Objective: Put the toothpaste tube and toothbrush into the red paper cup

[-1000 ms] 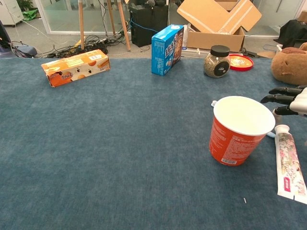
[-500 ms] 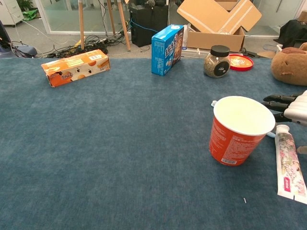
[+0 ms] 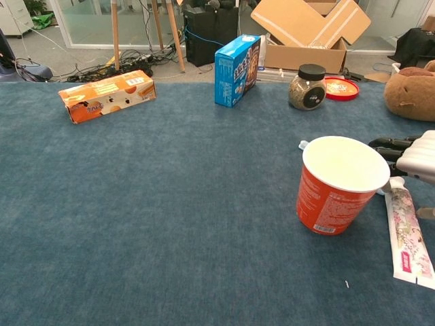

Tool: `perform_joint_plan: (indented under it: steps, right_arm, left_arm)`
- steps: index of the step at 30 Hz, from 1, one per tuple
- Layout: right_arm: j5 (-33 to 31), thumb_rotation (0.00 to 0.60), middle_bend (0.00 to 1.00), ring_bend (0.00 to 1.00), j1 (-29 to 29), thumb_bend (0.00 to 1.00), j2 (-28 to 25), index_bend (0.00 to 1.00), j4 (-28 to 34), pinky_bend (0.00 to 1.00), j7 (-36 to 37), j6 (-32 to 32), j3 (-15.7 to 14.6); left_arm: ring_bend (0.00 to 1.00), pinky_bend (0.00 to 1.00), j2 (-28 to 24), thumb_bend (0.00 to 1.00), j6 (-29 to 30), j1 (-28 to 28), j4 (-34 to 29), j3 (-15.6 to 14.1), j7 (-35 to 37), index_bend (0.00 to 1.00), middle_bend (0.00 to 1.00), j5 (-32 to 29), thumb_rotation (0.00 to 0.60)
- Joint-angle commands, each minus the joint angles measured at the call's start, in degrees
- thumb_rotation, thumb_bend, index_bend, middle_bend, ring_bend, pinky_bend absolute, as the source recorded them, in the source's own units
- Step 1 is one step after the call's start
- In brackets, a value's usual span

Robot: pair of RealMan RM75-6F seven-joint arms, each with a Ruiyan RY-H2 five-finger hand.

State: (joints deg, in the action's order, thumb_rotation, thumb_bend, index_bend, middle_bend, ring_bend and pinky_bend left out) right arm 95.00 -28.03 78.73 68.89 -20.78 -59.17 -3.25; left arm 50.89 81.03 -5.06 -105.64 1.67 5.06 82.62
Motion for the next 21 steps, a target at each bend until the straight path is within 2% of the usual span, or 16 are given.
perform_joint_plan:
  steps: [1,21]
  right_arm:
    - [-0.25,0.6,0.11,0.0,-0.02,0.13,-0.04,0.47,0.02,0.3,-0.29,0.1,-0.02]
    - [-3.62,0.6,0.11,0.0,0.29,0.13,-1.35,0.64,0.47,0.3,-4.38,0.66,0.64]
  left_arm:
    - [0.2,0.2,0.01,0.0,-0.01,0.0,-0.01,0.0,-0.03,0.25,0.27,-0.01,0.6]
    - [0.2,0.2,0.06,0.0,-0.26,-0.04,0.01,-0.06,-0.24,0.25,0.27,-0.03,0.6]
